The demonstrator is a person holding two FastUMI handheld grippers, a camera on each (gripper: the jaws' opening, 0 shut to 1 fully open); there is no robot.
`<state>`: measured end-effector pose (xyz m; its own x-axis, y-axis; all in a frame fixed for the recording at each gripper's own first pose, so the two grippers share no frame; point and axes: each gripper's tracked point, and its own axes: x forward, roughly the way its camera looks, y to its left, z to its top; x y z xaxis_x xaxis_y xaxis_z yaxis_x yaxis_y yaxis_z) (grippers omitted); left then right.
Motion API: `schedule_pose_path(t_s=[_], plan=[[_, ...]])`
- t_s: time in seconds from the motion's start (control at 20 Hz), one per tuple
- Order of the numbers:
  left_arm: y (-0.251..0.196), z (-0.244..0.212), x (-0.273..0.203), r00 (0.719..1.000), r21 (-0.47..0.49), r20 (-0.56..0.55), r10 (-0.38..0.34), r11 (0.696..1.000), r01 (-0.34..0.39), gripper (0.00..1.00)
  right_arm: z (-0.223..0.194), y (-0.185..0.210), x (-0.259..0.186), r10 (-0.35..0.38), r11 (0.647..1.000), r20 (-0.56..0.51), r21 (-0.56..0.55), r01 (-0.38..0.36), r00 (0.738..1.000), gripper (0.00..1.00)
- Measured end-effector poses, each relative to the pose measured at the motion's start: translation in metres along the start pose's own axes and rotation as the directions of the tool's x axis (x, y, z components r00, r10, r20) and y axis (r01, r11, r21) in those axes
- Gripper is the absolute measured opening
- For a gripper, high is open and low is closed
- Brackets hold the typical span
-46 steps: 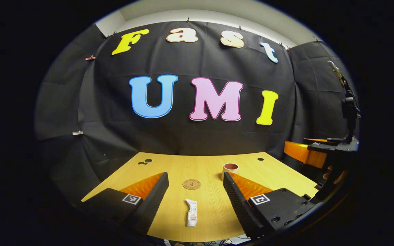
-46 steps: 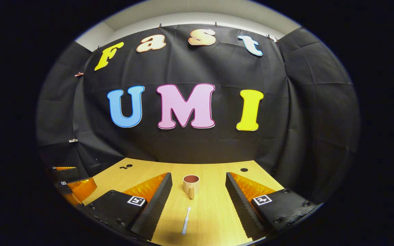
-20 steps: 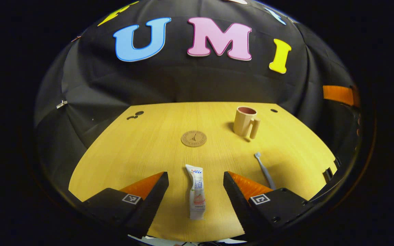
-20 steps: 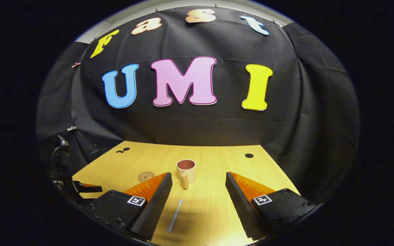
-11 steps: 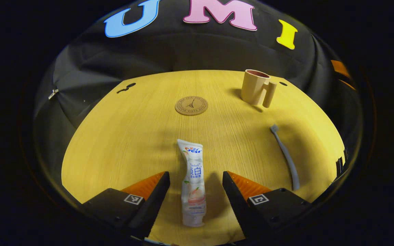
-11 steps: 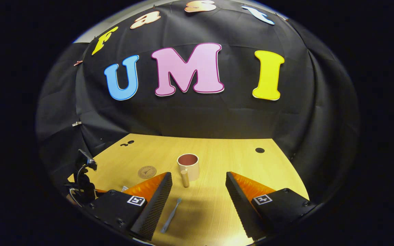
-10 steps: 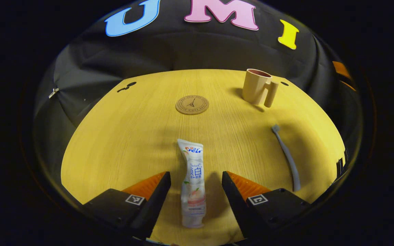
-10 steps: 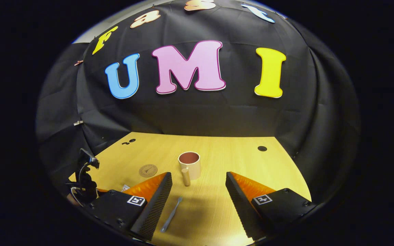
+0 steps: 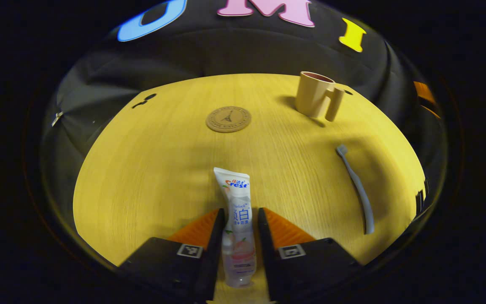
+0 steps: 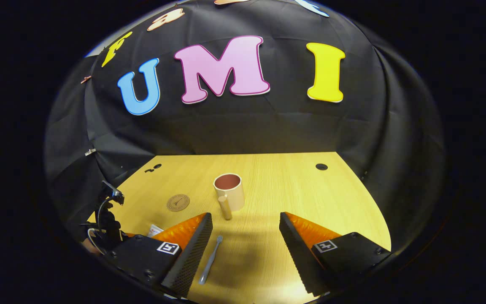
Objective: Put the toothbrush and toothpaste on the desktop into the cup, then pick up the cup and place it on the coaster on the desktop.
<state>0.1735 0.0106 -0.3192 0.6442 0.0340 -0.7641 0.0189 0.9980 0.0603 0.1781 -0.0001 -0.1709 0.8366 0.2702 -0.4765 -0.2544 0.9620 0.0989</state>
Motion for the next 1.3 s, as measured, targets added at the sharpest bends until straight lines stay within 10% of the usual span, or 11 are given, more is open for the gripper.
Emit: schedule_pose_path(t_s=[0.7,1.3], plan=[[0.008,0.019,-0.034,0.997,-0.051,0.052,-0.05,0.997,0.052,0.21,-0.11,0.038,0.037,0.027,1.0,-0.35,0.024,-0.019,0.936,0.99],[0.012,0.009,-0.079,0.993,-0.077,0.088,-0.083,0.993,0.089,0.25,-0.171,0.053,0.062,-0.056,0.998,-0.495,-0.025,0.05,0.867,0.99]])
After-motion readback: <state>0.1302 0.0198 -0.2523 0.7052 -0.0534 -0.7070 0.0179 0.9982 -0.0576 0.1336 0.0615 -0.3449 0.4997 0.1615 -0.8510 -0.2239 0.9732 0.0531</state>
